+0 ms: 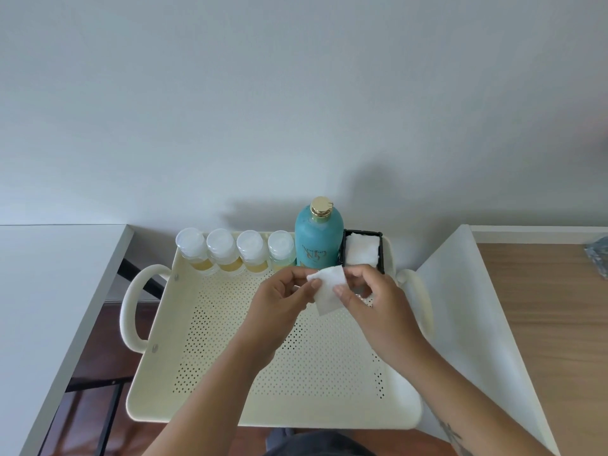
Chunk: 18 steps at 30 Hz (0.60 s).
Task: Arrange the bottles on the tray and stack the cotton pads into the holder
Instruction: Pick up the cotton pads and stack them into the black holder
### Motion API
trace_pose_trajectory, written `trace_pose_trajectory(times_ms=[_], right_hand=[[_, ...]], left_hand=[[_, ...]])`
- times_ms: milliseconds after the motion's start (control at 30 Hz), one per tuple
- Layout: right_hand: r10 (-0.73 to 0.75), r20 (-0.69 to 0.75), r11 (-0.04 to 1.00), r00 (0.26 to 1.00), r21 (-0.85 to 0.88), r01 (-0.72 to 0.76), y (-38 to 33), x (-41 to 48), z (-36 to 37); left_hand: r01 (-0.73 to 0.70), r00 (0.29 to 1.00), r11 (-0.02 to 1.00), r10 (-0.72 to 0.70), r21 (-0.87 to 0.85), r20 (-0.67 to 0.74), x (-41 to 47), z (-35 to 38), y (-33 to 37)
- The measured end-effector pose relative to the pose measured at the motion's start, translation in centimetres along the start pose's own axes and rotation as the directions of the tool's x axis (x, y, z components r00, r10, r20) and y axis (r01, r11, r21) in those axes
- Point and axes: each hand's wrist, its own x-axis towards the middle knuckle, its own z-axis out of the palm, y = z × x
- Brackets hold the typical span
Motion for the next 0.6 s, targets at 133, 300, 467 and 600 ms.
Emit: trace_pose_trajectory(times_ms=[133,300,467,600], right_hand=[[0.072,-0.113,0.994,0.991,0.087,-0.063,-0.2,1.4,-1.1],[0.142,-0.311,0.989,0.940,0.070,-0.126,0.1,4.1,-2.8],[0.217,-0.362,0.966,0.907,-0.051,-0.252,0.9,5.5,-2.3],[0.027,-0.467,0.930,0.884,-0.313,-0.194,1.2,5.1,-2.0]], left_hand=[[-0.002,1.000,1.000,0.003,0.024,-0.022,0.5,-0.2,-0.4],[0.043,0.987,0.898,0.029,0.438,-0.156,0.7,-1.9,-3.2],[0.063,0.967,0.640,0.151,0.766,-0.205,0.2,-4.5,-7.6],[0.166,0.960,0.424,0.138,0.890,-0.245,0.4,-6.3,-9.8]])
